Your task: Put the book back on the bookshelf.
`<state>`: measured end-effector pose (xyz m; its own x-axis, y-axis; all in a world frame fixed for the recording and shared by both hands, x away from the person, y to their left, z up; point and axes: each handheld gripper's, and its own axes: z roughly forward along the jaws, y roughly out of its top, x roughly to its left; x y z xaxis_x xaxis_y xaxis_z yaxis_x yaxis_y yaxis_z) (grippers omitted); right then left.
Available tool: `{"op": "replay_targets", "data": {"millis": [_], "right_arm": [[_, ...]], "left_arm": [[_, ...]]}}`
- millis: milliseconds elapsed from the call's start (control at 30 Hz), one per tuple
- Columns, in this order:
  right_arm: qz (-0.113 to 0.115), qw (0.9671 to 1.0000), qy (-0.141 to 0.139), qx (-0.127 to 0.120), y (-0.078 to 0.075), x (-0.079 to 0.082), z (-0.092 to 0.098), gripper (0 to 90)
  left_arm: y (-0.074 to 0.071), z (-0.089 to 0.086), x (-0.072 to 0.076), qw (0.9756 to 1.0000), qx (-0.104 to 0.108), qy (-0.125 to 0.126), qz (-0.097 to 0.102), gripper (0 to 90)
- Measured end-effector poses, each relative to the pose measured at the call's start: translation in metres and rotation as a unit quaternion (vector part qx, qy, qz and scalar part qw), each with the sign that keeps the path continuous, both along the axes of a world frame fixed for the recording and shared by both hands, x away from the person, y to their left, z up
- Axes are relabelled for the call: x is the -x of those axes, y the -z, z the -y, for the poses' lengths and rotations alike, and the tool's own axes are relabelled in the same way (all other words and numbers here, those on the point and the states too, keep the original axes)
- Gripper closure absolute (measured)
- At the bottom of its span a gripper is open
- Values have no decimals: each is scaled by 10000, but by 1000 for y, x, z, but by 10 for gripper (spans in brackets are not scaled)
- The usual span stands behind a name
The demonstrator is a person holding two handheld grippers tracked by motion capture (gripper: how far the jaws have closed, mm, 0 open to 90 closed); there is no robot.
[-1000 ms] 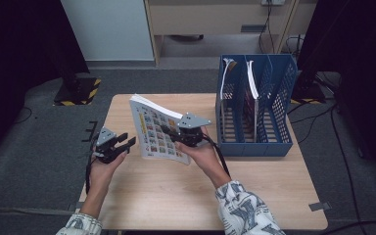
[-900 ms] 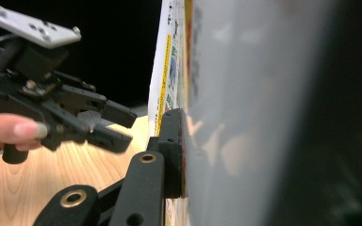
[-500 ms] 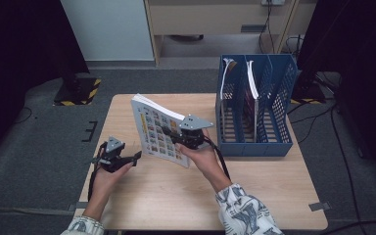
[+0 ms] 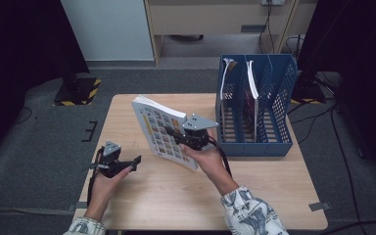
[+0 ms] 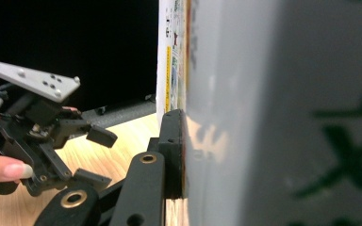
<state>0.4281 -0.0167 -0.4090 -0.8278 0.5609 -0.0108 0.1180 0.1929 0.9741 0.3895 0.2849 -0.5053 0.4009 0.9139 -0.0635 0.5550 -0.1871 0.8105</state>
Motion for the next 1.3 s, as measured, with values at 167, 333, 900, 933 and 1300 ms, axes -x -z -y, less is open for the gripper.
{"op": "replay_targets", "data": {"millis": [167, 333, 900, 933, 1300], "right_arm": [[29, 9999, 53, -81, -1, -1, 9, 739], [13, 9998, 125, -148, -2, -1, 15, 739], [172, 9993, 236, -222, -14, 11, 29, 739], [172, 9993, 236, -222, -14, 11, 29, 739], [202, 9988, 314, -320, -19, 12, 38, 738]], "left_arm": [[2, 5, -4, 9999, -84, 54, -28, 52], [1, 4, -4, 9999, -101, 70, 8, 51], [7, 10, -10, 9996, -245, 111, -132, 55], [7, 10, -10, 9996, -245, 111, -132, 56], [12, 13, -11, 9987, -348, 182, -325, 57]]}}
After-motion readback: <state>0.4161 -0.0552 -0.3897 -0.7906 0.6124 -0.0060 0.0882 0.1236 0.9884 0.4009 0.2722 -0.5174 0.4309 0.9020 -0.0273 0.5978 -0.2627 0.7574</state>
